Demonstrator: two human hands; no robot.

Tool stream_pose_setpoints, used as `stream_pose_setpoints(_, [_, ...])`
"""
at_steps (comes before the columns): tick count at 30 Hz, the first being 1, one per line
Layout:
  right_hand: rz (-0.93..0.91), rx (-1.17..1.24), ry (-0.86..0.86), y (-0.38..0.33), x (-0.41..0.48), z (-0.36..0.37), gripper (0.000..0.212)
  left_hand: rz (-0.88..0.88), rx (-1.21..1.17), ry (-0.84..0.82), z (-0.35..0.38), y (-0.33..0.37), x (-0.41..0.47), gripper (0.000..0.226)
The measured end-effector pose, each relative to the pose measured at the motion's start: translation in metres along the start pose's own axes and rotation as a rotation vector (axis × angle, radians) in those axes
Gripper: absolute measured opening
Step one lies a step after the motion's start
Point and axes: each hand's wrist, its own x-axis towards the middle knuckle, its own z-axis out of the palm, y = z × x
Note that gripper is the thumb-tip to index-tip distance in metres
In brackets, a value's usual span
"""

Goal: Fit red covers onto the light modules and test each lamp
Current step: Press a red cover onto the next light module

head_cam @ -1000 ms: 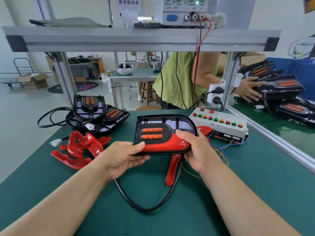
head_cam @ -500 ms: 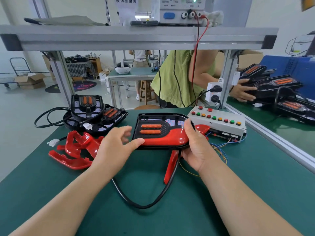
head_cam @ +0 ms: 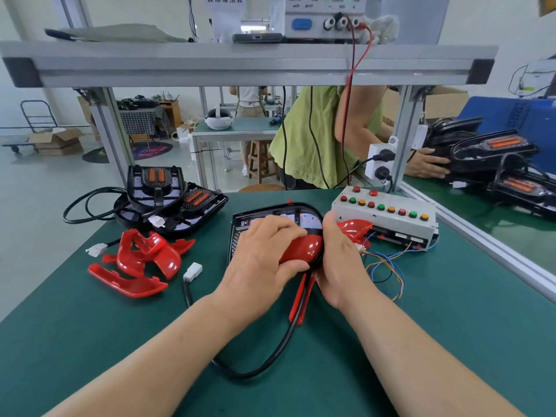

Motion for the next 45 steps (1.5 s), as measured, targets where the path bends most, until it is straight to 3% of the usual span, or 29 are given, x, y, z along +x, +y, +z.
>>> stream_pose_setpoints(9, [-0.023, -0.035, -0.001, 0.001, 0.0, 0.0, 0.055, 0.017, -0.093, -0.023, -0.005, -0.003, -0.006, 0.042])
stream_pose_setpoints(17, [0.01, -0.026, -0.003, 0.001, 0.005, -0.005, 0.056, -0.021, -0.118, -0.137, -0.008, -0.011, -0.011, 0.065])
stream_pose_setpoints(22, [0.057, 0.047, 0.0, 0.001, 0.006, -0.008, 0.057, 0.047, 0.118, -0.179, -0.014, -0.015, -0.01, 0.08])
stream_pose_setpoints(24, [0.071, 0.095, 0.0, 0.0, 0.006, -0.008, 0.056, 0.007, 0.067, -0.165, -0.021, -0.018, -0.011, 0.085])
stream_pose_setpoints(30, [0.111, 0.161, 0.066, -0.006, 0.006, -0.011, 0.049, -0.011, -0.082, -0.126, -0.04, -0.035, -0.011, 0.056])
stream_pose_setpoints(40, [0.104, 0.119, -0.023, 0.0, 0.003, -0.004, 0.057, 0.05, -0.06, -0.015, -0.024, -0.012, -0.011, 0.046])
stream_pose_setpoints(45, [0.089, 0.155, -0.045, -0.002, -0.001, -0.001, 0.057, 0.0, -0.1, 0.011, -0.02, -0.004, -0.011, 0.045])
